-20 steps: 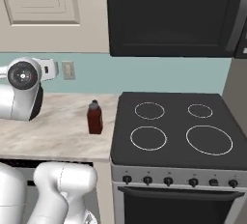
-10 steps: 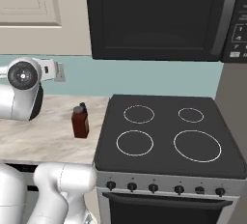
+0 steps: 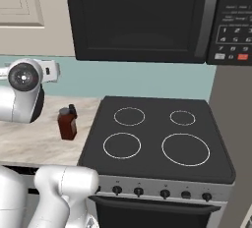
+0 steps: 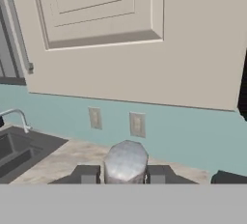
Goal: Collect the paprika, ketchup, and shaker from the cabinet and place them next to the stove.
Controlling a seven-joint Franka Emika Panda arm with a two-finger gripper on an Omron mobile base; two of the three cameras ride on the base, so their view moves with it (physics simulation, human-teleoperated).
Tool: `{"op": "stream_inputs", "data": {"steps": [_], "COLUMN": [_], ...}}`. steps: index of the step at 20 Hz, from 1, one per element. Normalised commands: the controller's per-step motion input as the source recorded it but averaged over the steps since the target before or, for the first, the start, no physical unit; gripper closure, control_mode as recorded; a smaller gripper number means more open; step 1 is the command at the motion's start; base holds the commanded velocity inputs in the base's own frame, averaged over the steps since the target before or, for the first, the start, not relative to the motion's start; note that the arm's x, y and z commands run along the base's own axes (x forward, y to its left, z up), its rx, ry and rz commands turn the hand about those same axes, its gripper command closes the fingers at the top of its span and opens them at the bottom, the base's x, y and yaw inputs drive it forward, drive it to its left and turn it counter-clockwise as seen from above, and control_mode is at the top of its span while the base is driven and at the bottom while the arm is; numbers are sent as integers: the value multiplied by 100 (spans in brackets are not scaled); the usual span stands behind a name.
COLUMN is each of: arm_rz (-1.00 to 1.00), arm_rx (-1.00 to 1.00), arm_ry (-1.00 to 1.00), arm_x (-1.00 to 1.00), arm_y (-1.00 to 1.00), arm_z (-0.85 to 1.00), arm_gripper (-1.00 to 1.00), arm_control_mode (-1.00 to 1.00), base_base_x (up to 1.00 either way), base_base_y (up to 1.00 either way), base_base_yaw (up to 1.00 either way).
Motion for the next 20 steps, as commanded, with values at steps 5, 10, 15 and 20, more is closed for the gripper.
{"op": "stream_inputs", "data": {"steps": [5, 10, 15, 20], "arm_rz": [0, 6, 12, 19], "arm_rx": [0, 0, -4, -5], "arm_ry": [0, -3, -1, 0], "arm_x": [0, 16, 7, 0], "arm_y": [0, -3, -3, -1], "arm_z": [0, -62, -83, -91], "arm_gripper": [100, 100, 100, 100], "arm_control_mode": [100, -100, -100, -100], "base_base_x": [27, 0, 0, 0], "base_base_y": [-12, 0, 0, 0], "base_base_yaw": [5, 0, 0, 0]}}
